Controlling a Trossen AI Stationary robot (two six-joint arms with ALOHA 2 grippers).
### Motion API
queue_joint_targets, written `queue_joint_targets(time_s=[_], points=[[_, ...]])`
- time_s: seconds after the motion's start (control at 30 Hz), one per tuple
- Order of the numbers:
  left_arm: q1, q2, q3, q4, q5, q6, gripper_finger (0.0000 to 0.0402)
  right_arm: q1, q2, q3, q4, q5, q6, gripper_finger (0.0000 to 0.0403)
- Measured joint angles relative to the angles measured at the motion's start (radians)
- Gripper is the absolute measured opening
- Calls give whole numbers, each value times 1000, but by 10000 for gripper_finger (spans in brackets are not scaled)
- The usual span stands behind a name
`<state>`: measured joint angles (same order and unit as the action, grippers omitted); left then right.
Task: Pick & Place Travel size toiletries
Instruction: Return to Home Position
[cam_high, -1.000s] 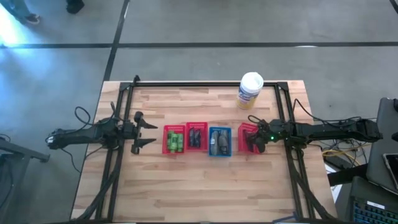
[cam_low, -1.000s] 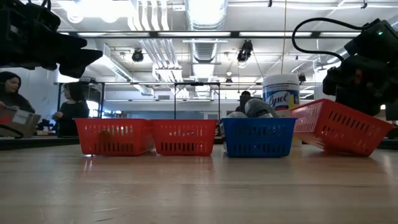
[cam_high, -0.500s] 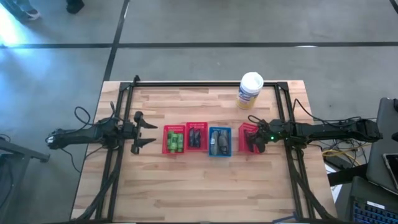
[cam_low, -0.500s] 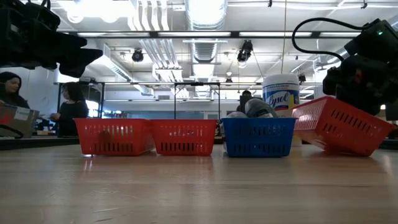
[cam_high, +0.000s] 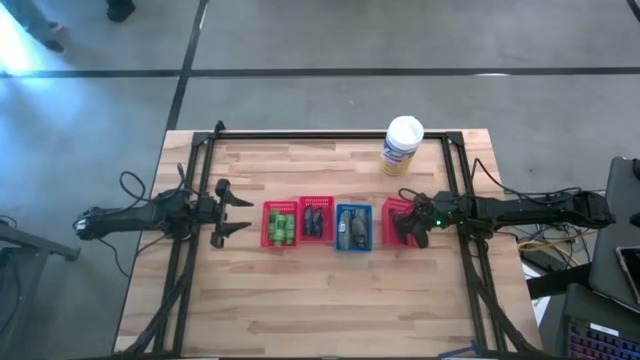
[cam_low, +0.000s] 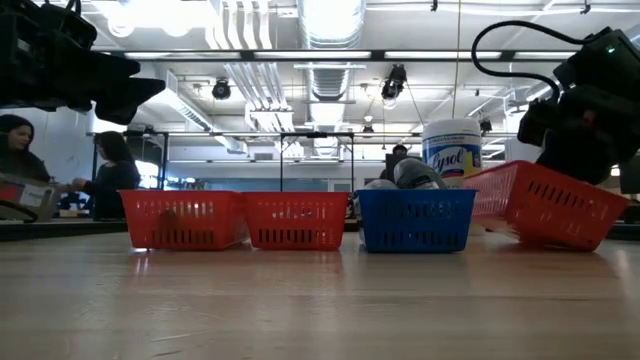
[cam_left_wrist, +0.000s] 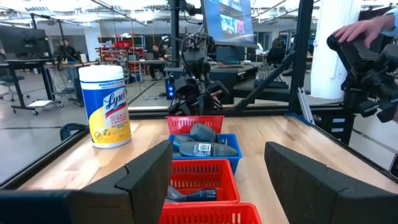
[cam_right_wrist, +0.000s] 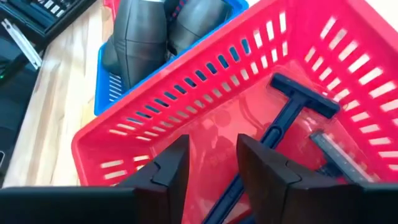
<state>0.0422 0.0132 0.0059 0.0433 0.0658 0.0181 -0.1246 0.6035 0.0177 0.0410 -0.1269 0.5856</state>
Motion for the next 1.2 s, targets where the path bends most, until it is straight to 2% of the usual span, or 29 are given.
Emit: queue_joint_targets(time_s=[0.27, 0.37, 0.53, 0.6, 0.8, 1.03, 1.2], points=[[0, 0, 0, 0, 0, 0, 262, 0, -6, -1, 3, -1, 33, 147], [0, 0, 0, 0, 0, 0, 262, 0, -47, -2, 91, -5, 56, 153], [0, 0, 0, 0, 0, 0, 262, 17, -172, -1, 323, -28, -130, 165], [0, 0, 0, 0, 0, 0, 262, 27, -228, -1, 358, -32, -220, 170], [0, 0, 0, 0, 0, 0, 262, 29, -401, -1, 290, -31, -390, 185], [0, 0, 0, 0, 0, 0, 262, 7, -600, -8, 79, -28, -488, 196], [0, 2, 0, 0, 0, 0, 262, -11, -603, -9, 16, -28, -526, 201]])
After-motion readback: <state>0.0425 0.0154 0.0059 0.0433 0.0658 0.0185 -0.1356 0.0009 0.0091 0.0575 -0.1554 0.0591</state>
